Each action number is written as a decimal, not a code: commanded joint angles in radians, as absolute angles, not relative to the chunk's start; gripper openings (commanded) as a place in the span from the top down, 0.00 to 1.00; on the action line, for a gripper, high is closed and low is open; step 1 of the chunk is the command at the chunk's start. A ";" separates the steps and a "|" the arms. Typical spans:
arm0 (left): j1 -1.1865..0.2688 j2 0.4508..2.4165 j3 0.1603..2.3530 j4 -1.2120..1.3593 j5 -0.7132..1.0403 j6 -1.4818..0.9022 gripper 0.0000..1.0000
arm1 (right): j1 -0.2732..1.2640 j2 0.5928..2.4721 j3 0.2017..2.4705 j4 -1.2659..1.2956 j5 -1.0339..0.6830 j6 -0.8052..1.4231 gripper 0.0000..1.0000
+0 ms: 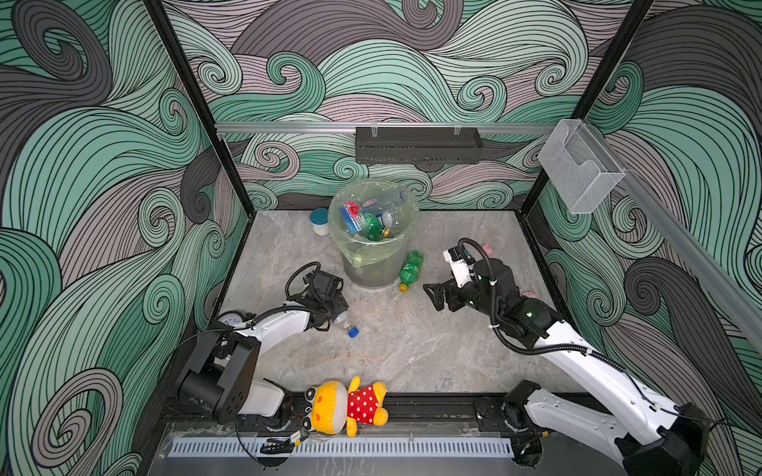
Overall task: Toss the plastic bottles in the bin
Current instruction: 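Close the left gripper on the Pepsi bottle and lift it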
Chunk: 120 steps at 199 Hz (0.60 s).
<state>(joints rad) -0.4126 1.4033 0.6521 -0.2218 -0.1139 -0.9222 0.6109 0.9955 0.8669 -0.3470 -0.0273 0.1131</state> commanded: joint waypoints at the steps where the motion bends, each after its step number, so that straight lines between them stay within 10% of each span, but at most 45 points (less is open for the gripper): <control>1: -0.404 1.459 0.686 -0.269 -0.080 -0.883 0.28 | 0.606 0.994 0.868 -0.328 -0.037 0.119 0.00; 120: -0.404 1.464 0.700 -0.308 -0.069 -0.871 0.50 | 0.603 0.994 0.867 -0.327 -0.030 0.120 0.00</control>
<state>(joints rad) -0.4080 1.5040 0.7033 -0.2173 -0.0437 -0.8974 0.6109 0.9951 0.8669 -0.3470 -0.0265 0.1131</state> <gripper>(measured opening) 0.554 0.997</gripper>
